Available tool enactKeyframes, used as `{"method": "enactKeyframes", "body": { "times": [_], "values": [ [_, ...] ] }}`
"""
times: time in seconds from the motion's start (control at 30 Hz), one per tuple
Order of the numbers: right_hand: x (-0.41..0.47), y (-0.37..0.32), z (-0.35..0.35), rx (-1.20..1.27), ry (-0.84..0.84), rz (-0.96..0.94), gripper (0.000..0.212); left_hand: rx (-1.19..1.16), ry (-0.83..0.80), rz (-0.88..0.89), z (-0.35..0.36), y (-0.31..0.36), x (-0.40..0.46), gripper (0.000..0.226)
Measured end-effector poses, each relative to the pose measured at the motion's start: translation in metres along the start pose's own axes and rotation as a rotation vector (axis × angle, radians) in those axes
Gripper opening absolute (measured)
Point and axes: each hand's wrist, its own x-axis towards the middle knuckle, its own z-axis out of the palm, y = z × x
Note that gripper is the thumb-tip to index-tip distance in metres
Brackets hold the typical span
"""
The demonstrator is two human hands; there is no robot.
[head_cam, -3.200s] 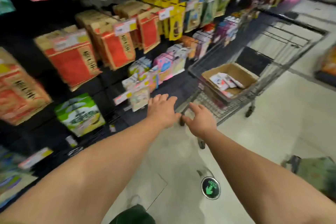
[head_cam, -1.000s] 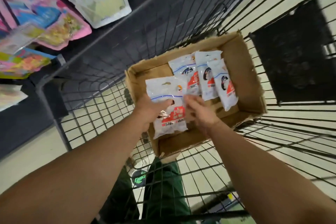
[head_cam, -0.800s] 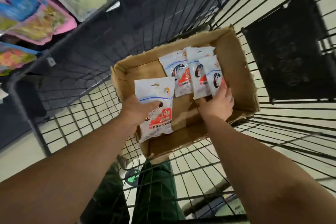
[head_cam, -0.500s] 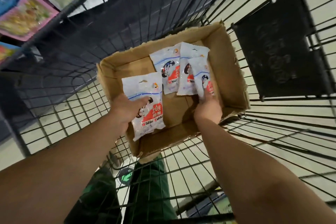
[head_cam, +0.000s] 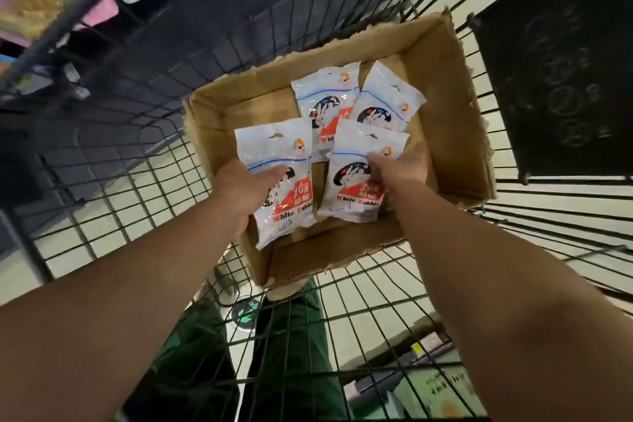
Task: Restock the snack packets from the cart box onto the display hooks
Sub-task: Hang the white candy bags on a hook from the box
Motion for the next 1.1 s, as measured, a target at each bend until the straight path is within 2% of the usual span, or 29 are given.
{"method": "enactKeyframes", "body": {
  "times": [0.03, 0.1, 0.27, 0.47, 0.57, 0.67, 0.73, 0.83, 1.0, 1.1],
  "values": [
    [-0.002, 0.002, 0.001, -0.005, -0.024, -0.015, 0.044, -0.003, -0.002, 0.005, 0.001, 0.001, 0.0, 0.037],
    [-0.01, 0.004, 0.0, -0.003, -0.076, -0.063, 0.025, -0.009, -0.007, 0.011, 0.001, 0.006, -0.002, 0.037],
    [-0.043, -0.012, -0.002, -0.006, -0.198, -0.172, 0.034, -0.083, -0.021, 0.059, -0.012, 0.023, -0.019, 0.036],
    [-0.127, -0.053, 0.014, -0.005, -0.264, -0.358, 0.019, -0.175, 0.025, 0.149, -0.059, 0.031, -0.054, 0.015],
    [-0.194, -0.064, 0.027, -0.028, -0.289, -0.469, 0.037, -0.266, 0.007, 0.207, -0.104, 0.026, -0.081, 0.02],
    [-0.274, -0.061, 0.042, -0.051, -0.317, -0.604, 0.046, -0.353, 0.007, 0.284, -0.169, 0.009, -0.117, 0.037],
    [-0.343, -0.051, 0.056, -0.004, -0.345, -0.703, 0.029, -0.426, -0.017, 0.367, -0.226, -0.012, -0.147, 0.03],
    [-0.443, -0.023, 0.09, 0.072, -0.416, -0.815, 0.023, -0.506, -0.057, 0.481, -0.32, -0.06, -0.197, 0.018],
    [-0.601, 0.035, 0.191, -0.027, -0.585, -1.039, 0.024, -0.663, 0.147, 0.622, -0.486, -0.168, -0.279, 0.006],
    [-0.687, 0.078, 0.258, -0.054, -0.744, -1.124, 0.018, -0.745, 0.315, 0.643, -0.573, -0.24, -0.318, 0.019]
  ]
}}
